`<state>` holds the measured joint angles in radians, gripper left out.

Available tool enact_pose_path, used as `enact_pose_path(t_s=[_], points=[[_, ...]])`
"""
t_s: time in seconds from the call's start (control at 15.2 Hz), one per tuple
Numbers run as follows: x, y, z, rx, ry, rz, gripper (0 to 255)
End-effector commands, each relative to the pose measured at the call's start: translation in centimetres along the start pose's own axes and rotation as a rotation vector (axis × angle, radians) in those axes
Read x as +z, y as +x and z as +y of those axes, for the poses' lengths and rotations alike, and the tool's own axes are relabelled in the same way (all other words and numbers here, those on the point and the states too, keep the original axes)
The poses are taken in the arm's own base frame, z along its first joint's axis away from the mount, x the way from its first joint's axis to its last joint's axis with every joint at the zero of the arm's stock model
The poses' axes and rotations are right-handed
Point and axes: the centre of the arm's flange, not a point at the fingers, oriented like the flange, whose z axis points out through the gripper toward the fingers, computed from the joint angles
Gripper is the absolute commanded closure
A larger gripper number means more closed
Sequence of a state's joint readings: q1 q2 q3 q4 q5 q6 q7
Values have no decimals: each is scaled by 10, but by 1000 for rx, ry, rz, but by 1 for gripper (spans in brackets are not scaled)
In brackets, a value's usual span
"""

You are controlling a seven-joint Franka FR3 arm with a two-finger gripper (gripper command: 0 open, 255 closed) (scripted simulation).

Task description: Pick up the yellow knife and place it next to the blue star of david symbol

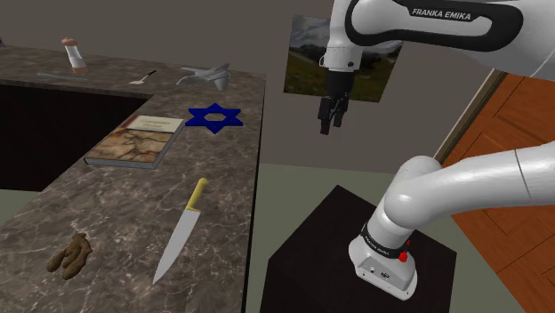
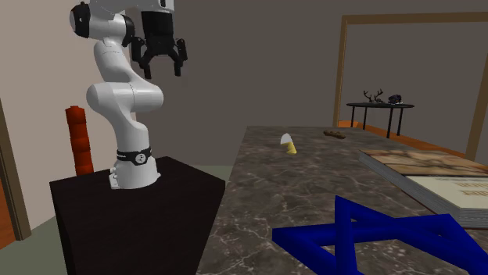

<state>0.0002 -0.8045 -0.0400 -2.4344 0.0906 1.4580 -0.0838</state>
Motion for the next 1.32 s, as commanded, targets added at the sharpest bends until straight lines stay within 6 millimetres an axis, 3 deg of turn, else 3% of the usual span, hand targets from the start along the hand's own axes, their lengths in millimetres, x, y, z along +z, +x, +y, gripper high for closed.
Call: enact_pose_path(t_s=[0.0,0.59,1.25], points=[[0,0,0,0,0,0,0],[44,45,-102,213,-13,5,0],[95,118,-202,449,-28,10,0]])
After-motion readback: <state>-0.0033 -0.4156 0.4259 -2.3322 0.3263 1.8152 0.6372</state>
